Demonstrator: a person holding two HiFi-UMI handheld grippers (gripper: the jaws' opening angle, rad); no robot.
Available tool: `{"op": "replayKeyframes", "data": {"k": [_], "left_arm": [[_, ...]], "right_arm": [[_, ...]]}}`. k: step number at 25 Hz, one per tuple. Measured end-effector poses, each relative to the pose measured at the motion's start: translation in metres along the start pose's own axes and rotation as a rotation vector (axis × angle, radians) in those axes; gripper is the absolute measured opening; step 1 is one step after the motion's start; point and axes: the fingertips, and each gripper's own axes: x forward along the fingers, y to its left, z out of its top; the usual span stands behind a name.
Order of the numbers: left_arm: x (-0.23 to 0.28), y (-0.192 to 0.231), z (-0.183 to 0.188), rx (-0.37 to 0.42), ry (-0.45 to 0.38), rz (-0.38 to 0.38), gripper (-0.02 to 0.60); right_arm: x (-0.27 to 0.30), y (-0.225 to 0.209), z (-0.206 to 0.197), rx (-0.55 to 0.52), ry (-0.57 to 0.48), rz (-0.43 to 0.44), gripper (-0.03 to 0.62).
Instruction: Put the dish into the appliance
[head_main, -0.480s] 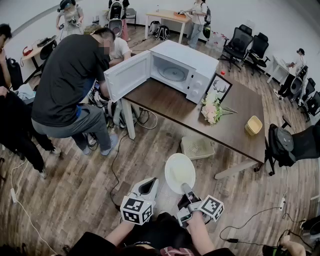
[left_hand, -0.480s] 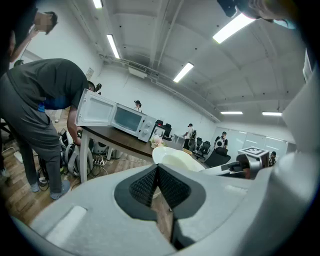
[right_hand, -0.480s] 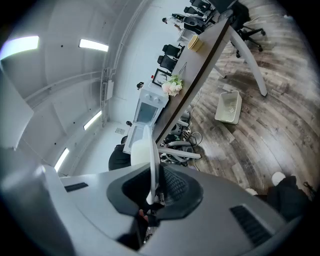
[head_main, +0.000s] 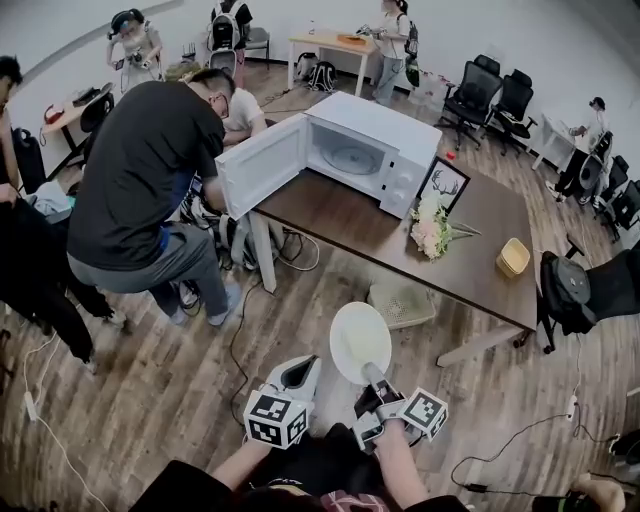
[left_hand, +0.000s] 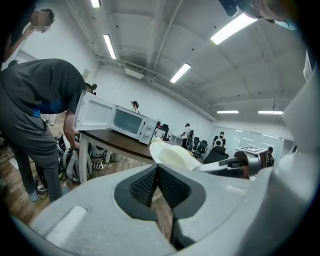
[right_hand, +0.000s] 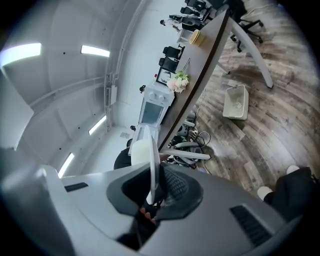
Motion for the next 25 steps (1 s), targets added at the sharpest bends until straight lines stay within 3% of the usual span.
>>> {"op": "replayKeyframes", "data": {"k": [12, 25], "left_arm": [[0.015, 0.036, 0.008, -0.025, 0.011, 0.005, 0.009], [0.106, 0.062, 0.038, -0.045, 0.002, 0.103, 0.009]], "right_arm": [[0.032, -0.007, -0.001, 0.013, -0.006, -0.049, 0.041], [0.111, -0.001, 0.087, -0.073, 0.090, -0.020, 0.040]]}}
